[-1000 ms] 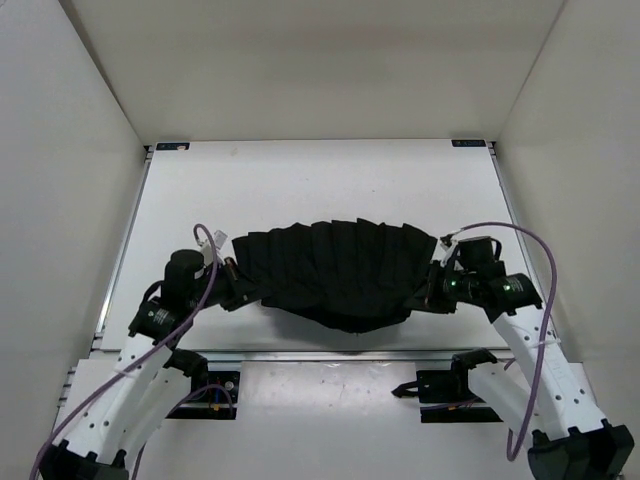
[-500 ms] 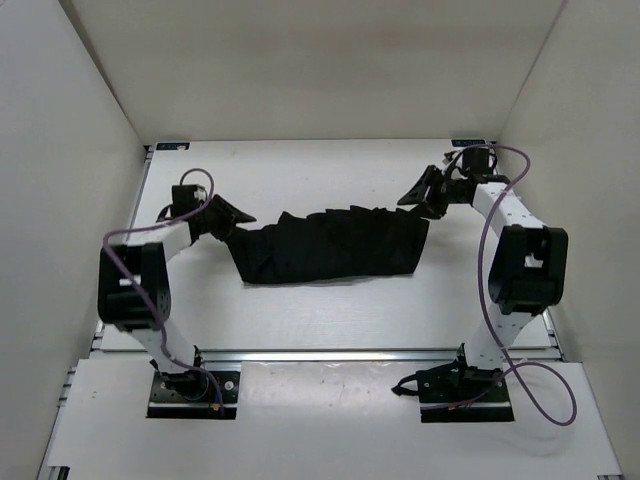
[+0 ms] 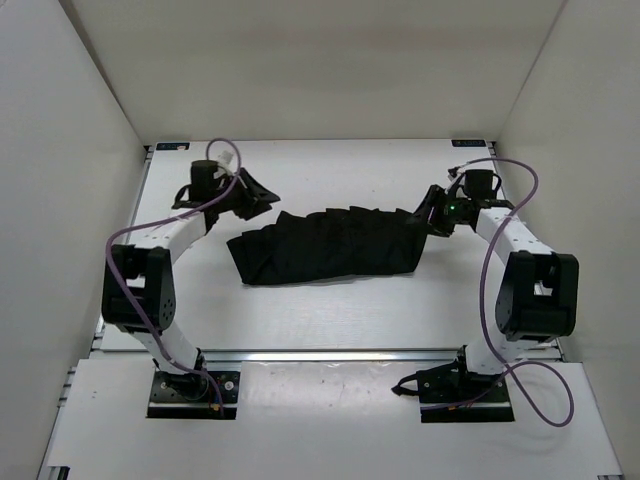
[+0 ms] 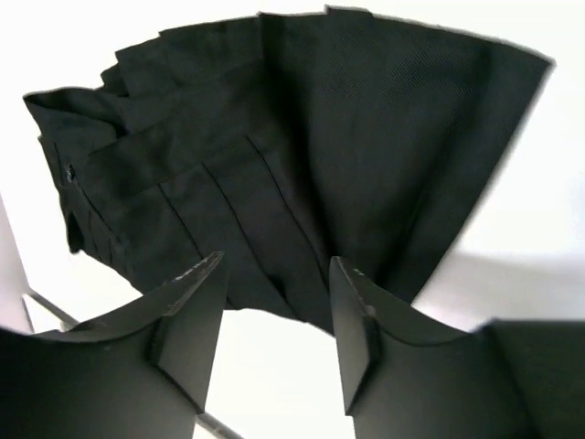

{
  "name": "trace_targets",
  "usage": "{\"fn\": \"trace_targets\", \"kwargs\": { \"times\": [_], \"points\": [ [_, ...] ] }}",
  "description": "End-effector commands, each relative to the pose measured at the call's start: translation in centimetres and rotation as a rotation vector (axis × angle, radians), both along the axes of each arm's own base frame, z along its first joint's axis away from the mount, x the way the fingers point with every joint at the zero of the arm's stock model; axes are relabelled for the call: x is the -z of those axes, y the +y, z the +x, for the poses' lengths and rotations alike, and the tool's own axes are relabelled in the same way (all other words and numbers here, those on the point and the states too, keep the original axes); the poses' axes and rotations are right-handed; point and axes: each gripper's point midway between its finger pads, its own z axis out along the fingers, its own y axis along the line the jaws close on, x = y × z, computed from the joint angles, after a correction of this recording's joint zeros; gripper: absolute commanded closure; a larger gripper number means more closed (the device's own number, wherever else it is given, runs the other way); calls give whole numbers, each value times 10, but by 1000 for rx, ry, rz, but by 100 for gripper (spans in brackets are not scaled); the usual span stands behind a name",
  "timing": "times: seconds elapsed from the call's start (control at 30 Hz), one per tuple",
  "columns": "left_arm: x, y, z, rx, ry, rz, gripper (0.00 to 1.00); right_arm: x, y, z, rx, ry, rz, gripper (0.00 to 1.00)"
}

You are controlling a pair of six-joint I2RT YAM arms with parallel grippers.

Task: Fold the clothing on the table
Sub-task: Fold the skirt

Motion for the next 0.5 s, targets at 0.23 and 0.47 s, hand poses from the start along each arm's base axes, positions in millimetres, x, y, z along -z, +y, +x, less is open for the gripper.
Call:
{"fn": "trace_targets", "kwargs": {
  "times": [0.23,0.47],
  "points": [
    [51,-1,10,127,-46,388,42,-3,30,69,-341,-206,-47,58],
    [63,-6,14,141,-38,451,41,20,57,83,-438,-164,-36,57]
  ]
}}
